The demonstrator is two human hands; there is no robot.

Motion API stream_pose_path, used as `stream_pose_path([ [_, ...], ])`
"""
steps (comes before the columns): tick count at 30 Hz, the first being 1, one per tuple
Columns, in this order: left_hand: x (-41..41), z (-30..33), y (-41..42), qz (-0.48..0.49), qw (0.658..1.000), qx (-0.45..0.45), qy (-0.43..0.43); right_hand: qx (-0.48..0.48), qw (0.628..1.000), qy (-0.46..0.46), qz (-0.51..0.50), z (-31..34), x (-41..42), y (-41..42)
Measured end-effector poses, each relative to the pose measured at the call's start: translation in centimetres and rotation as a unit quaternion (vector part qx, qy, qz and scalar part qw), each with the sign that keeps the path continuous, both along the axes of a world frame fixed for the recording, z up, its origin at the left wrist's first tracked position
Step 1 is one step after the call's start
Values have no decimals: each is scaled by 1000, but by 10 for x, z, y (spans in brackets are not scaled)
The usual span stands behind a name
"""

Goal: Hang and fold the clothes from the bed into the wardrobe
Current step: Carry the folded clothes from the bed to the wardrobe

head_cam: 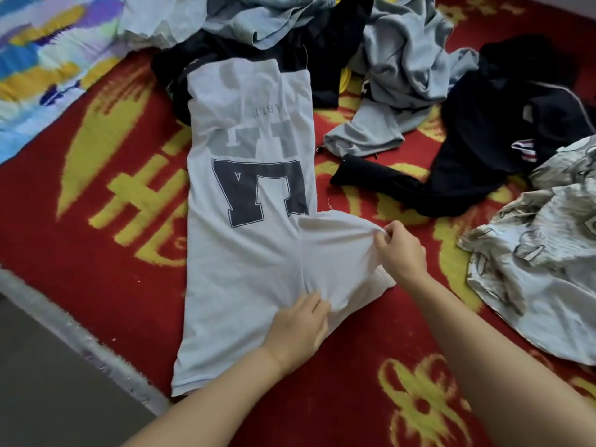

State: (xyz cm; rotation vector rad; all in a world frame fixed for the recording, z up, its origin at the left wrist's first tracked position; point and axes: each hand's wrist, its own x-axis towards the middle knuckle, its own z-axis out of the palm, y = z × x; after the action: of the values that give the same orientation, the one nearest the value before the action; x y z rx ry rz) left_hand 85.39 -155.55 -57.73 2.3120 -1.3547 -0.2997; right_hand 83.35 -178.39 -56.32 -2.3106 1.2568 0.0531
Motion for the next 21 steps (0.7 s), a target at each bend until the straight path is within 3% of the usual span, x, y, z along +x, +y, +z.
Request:
stream_pose_path([
  [4, -23, -10, -2, -26, 995, 83, 51, 8, 992, 123, 16, -5, -27, -3],
  [7, -21, -12, -2, -35, 988, 129, 76, 13, 996, 90, -25, -16, -35, 5],
  [10, -17, -8, 26, -49, 993, 99, 39, 57, 996, 38, -49, -23, -34, 15],
  [14, -11, -9, 97, -7, 986, 160, -45, 151, 982, 85, -78, -24, -25, 9],
  [18, -15, -8, 148, 0, 964, 265, -13, 191, 975, -38, -104, -17, -18, 11],
  [21, -11, -9, 145, -28, 976, 217, -4, 200, 964, -146, -97, 3, -3, 28],
])
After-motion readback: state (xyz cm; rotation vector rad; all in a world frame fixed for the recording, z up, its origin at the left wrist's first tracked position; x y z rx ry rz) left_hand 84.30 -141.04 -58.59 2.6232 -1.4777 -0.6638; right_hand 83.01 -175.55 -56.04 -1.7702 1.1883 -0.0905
